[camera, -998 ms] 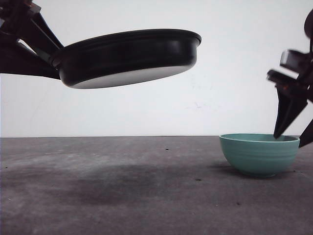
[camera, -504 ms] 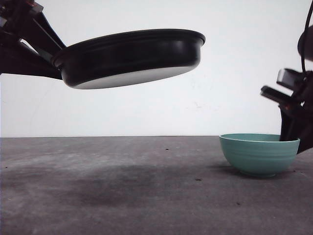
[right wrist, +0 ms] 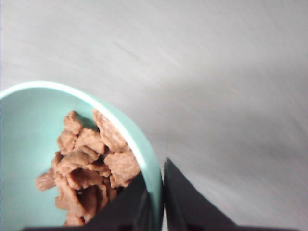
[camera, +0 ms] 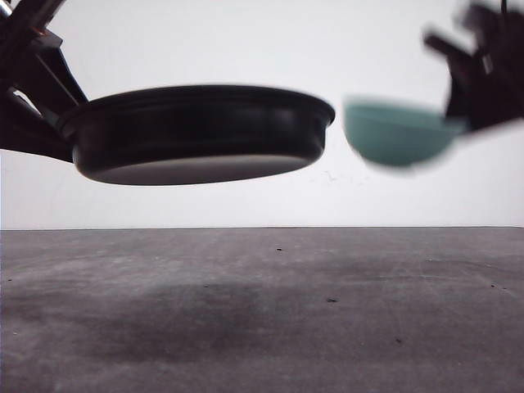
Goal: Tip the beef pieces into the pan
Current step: 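Tilt the green bowl over the held pan, pouring beef pieces in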
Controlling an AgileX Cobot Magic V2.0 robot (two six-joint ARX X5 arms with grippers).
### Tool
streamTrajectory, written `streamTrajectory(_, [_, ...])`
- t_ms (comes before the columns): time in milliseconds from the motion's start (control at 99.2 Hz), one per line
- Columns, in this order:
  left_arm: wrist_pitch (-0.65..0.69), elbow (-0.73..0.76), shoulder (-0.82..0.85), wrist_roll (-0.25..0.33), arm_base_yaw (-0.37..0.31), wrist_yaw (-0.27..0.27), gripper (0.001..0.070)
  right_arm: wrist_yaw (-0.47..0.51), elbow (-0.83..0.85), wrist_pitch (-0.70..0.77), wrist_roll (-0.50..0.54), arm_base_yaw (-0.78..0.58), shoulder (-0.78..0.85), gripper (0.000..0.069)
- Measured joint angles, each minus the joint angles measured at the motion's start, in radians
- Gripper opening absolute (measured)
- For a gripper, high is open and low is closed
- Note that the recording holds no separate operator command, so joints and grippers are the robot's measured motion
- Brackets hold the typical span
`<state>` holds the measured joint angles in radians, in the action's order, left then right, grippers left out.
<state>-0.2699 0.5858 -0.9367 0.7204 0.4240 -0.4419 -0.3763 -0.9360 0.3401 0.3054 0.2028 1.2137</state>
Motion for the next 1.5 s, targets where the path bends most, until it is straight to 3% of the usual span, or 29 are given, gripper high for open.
streamTrajectory(131, [-0.049, 0.068, -0.045, -0.026, 0.029, 0.014, 0.0047, 0.077, -0.014, -0.005, 0.010, 0.159, -0.106, 0.0016])
streamTrajectory(403, [-0.118, 0.204, -0.134, -0.079, 0.091, 0.024, 0.0047, 0.418, -0.014, -0.047, 0.002, 0.526, -0.157, 0.0016])
streamTrajectory(484, [-0.152, 0.235, -0.152, -0.098, 0.101, 0.033, 0.0047, 0.556, -0.014, -0.047, -0.042, 0.616, -0.154, 0.0016])
streamTrajectory(645, [-0.219, 0.283, -0.165, -0.146, 0.111, 0.071, 0.0047, 0.931, -0.013, -0.075, -0.185, 0.769, -0.138, 0.0016])
streamTrajectory(736, [-0.218, 0.295, -0.165, -0.155, 0.111, 0.074, 0.0047, 1.056, -0.013, -0.132, -0.275, 0.808, -0.132, 0.0016])
streamTrajectory(938, [-0.219, 0.315, -0.165, -0.157, 0.111, 0.074, 0.0047, 1.179, -0.013, -0.272, -0.530, 0.868, -0.089, 0.0016])
streamTrajectory(1130, [-0.218, 0.328, -0.165, -0.156, 0.111, 0.074, 0.0047, 1.215, -0.013, -0.346, -0.734, 0.906, -0.027, 0.0016])
streamTrajectory(1503, [-0.220, 0.328, -0.165, -0.156, 0.111, 0.077, 0.0047, 1.240, -0.013, -0.682, -1.195, 0.972, 0.035, 0.0016])
